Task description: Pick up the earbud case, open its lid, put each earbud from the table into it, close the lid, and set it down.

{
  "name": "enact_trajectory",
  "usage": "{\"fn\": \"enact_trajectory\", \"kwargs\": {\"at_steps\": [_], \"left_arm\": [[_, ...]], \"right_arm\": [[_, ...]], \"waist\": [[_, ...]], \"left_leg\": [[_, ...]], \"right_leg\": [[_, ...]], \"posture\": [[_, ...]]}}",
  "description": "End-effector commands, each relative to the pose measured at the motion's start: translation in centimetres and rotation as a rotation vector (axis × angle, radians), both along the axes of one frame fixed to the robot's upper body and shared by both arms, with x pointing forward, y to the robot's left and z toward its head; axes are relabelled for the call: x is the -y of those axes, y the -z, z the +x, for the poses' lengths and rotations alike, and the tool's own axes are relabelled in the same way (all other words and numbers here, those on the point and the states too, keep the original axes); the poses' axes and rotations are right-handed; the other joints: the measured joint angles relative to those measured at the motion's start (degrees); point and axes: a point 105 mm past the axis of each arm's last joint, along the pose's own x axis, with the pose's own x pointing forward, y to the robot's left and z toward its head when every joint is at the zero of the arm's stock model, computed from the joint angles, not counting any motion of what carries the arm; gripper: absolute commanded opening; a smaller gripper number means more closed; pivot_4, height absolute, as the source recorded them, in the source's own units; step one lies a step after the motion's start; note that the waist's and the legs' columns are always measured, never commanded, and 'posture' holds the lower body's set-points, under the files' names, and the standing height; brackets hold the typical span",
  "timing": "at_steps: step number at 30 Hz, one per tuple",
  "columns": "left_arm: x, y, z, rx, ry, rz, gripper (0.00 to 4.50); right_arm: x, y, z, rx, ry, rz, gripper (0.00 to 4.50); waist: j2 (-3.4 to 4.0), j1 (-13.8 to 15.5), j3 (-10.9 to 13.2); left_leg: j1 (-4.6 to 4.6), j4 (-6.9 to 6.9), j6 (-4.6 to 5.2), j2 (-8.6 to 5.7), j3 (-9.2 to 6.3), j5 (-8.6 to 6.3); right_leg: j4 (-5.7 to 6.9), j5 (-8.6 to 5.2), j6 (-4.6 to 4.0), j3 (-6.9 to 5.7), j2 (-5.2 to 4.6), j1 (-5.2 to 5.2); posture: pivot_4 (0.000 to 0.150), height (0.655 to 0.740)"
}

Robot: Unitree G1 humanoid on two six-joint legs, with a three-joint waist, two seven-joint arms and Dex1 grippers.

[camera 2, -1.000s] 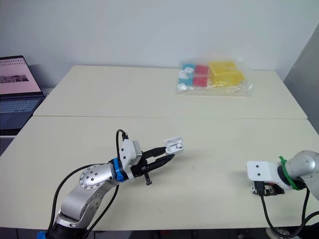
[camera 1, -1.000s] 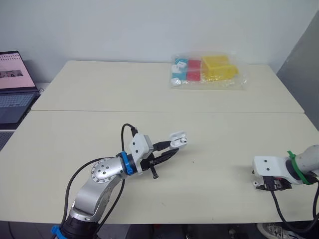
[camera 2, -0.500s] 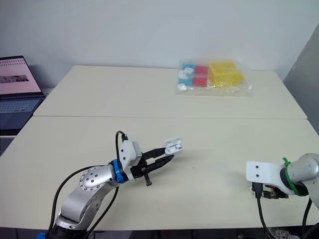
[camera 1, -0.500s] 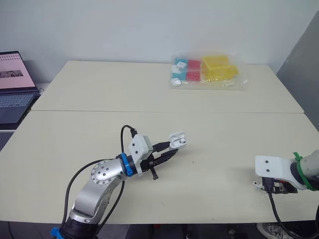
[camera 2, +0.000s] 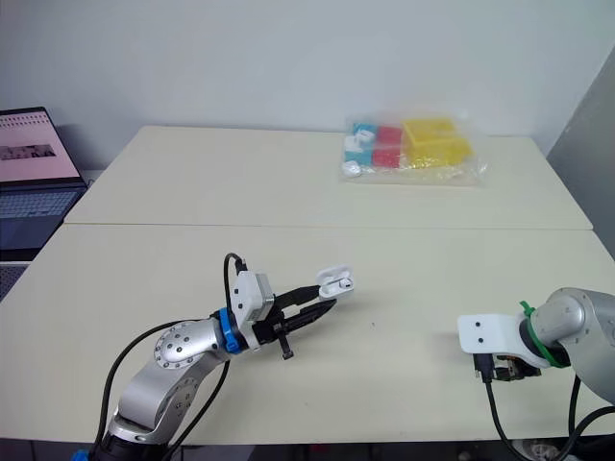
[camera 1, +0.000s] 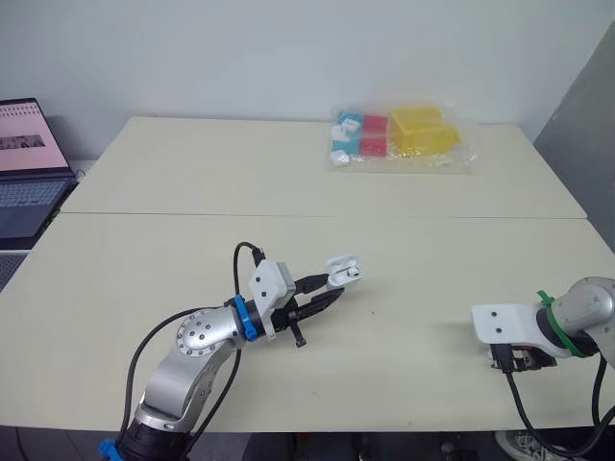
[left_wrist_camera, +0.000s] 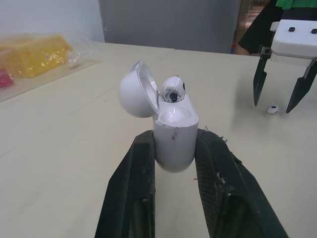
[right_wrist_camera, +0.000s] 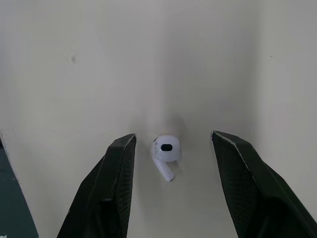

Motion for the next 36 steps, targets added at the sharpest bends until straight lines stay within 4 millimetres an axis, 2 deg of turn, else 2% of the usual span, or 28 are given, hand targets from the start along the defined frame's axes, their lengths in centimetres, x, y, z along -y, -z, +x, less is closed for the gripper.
{"fn": "enact_trajectory", "kwargs": {"at_steps": [1, 22, 25, 29, 36], "left_arm": [[0.3, -1.1, -0.5, 0.044, 0.011, -0.022, 0.77], [0.3, -1.2, -0.4, 0.048, 0.008, -0.021, 0.77], [0.3, -1.2, -0.4, 0.048, 0.009, -0.022, 0.77], [0.3, -1.2, -0.4, 0.049, 0.008, -0.021, 0.77], [0.3, -1.2, -0.3, 0.053, 0.007, -0.020, 0.77]], "right_arm": [[-0.1, -0.2, 0.2, 0.008, -0.010, -0.008, 2.50], [0.5, 1.0, 0.1, -0.034, -0.027, -0.043, 2.50], [0.4, 1.1, 0.1, -0.032, -0.034, -0.043, 1.87], [0.3, 1.0, 0.2, -0.025, -0.042, -0.040, 0.43], [-0.4, 0.0, 0.5, 0.001, -0.075, -0.006, 0.39]], "waist": [[0.00, 0.0, 0.0], [0.00, 0.0, 0.0], [0.00, 0.0, 0.0], [0.00, 0.0, 0.0], [0.00, 0.0, 0.0]], "left_leg": [[0.01, 0.00, 0.00, 0.00, 0.00, 0.00], [0.01, 0.01, 0.00, 0.00, 0.00, 0.00], [0.01, 0.01, 0.00, 0.00, 0.00, 0.00], [0.01, 0.01, 0.00, 0.00, -0.01, 0.00], [0.10, 0.01, 0.00, 0.00, -0.01, 0.00]], "right_leg": [[0.00, 0.00, 0.00, 0.00, 0.00, 0.00], [0.01, 0.00, 0.00, 0.00, 0.00, 0.02], [0.01, 0.00, 0.00, 0.00, 0.00, 0.02], [0.01, 0.00, 0.00, -0.01, 0.00, 0.03], [0.02, 0.00, 0.00, -0.01, 0.00, 0.11]], "posture": [[0.150, 0.7400], [0.150, 0.7400], [0.150, 0.7400], [0.150, 0.7400], [0.150, 0.7400]]}}
